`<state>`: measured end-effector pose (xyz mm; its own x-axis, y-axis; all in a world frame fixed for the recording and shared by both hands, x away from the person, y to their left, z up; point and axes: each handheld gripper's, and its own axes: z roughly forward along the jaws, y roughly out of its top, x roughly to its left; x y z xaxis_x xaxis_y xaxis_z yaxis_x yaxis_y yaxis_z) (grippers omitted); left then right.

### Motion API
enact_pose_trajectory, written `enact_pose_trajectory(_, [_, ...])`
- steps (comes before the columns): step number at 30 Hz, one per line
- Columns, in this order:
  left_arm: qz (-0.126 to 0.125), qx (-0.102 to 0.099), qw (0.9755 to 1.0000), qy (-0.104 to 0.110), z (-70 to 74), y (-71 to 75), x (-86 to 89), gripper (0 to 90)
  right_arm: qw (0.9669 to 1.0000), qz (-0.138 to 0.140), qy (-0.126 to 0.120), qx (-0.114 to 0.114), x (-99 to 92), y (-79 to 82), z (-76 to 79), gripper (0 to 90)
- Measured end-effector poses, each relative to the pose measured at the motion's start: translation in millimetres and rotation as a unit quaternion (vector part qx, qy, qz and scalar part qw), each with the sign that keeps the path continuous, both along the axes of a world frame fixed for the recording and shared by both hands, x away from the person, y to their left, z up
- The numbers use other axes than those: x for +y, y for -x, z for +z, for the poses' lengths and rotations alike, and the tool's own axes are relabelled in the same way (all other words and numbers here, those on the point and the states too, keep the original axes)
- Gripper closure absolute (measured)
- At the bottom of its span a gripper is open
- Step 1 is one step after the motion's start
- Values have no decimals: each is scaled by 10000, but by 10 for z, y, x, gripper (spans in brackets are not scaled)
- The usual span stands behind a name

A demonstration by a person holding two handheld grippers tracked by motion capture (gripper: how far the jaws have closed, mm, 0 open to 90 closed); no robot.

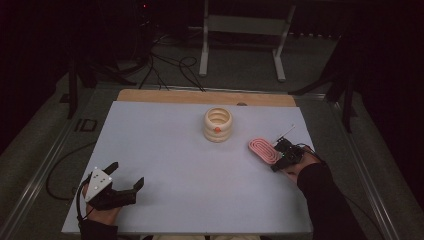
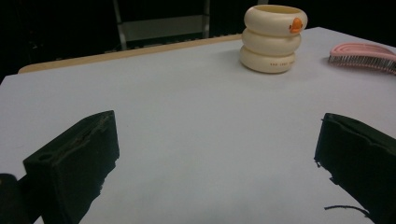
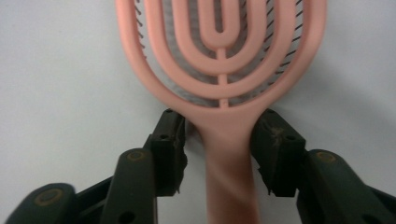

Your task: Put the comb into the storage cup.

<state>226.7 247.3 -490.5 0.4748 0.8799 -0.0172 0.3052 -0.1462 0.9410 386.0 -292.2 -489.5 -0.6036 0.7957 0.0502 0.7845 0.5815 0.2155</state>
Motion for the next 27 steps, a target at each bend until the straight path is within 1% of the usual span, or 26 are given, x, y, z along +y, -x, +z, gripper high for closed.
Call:
enact_pose_trajectory(3, [-4,4,10000,-6,0,0,0,5,10000,20,-13,21,-2,-2,1,561])
enact_pose_trajectory(4, [-4,4,10000,-6,0,0,0,5,10000,50,-11,78,-2,-4,6,573])
enact_pose_trajectory(5, [-15,5,10000,-19,-1,-1,-6,5,10000,50,-11,78,-2,-4,6,573])
enact_pose_trajectory(6, [-16,5,10000,-18,-2,-2,-8,5,9996,156,-82,219,4,-9,12,593])
enact_pose_trajectory(10, [-19,8,10000,-22,-3,-5,-11,5,9994,183,-61,279,21,-19,11,600])
enact_pose_trajectory(15, [-19,6,10000,-15,-3,-5,-11,5,9994,136,-92,295,15,-23,10,613])
enact_pose_trajectory(17, [-19,10,10000,-33,-4,-6,-16,6,9995,125,-62,282,13,-29,8,636])
enact_pose_trajectory(19, [-25,10,10000,-40,-4,-6,-19,5,9995,125,-57,285,15,-29,8,637])
enact_pose_trajectory(22, [-23,11,10000,-36,-4,-5,-20,6,9995,137,50,267,37,-21,8,645])
enact_pose_trajectory(26, [-14,7,10000,-15,-2,-3,-19,6,9995,175,123,222,58,-10,6,652])
enact_pose_trajectory(27, [-13,9,10000,-22,-1,-1,-19,6,9994,220,178,174,68,-6,3,657])
